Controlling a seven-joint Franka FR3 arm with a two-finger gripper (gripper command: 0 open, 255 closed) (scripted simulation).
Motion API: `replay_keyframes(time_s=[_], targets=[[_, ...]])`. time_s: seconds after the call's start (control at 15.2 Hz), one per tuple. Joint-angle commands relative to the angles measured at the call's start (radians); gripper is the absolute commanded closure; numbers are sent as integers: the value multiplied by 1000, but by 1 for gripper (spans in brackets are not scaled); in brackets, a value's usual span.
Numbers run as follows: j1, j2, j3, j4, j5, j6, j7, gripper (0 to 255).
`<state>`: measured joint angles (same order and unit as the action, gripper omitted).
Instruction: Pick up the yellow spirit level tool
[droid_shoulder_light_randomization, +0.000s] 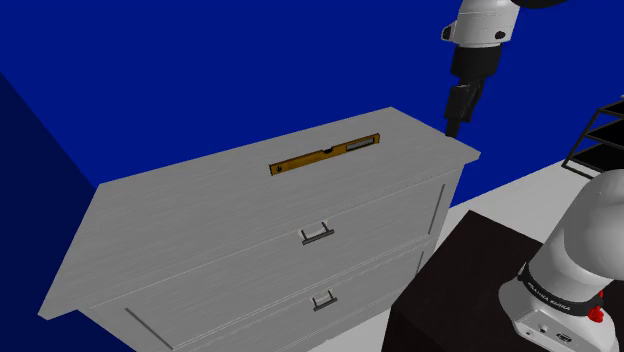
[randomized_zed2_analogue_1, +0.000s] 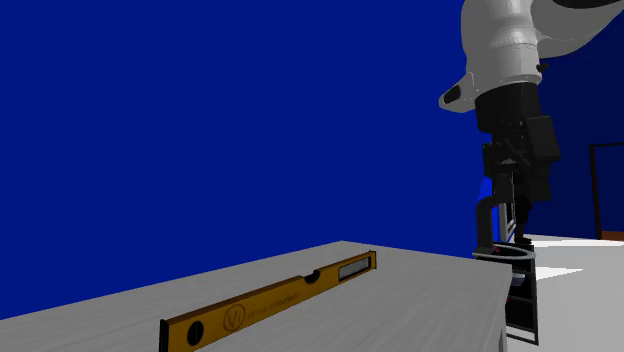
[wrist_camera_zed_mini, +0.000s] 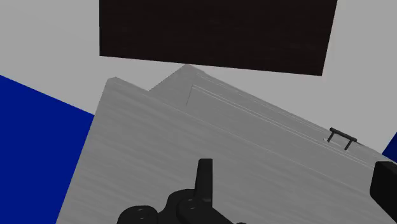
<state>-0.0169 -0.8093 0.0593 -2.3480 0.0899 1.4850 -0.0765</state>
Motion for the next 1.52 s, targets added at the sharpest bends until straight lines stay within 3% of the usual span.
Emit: replay_keyframes(time_s=[0.0,0.66,1.45], targets=[[0,0,0,0,0,0,0,0],[109,390,-25,203,-70,186,-362,0],[216,802,38,540,-128,274,-726,0]])
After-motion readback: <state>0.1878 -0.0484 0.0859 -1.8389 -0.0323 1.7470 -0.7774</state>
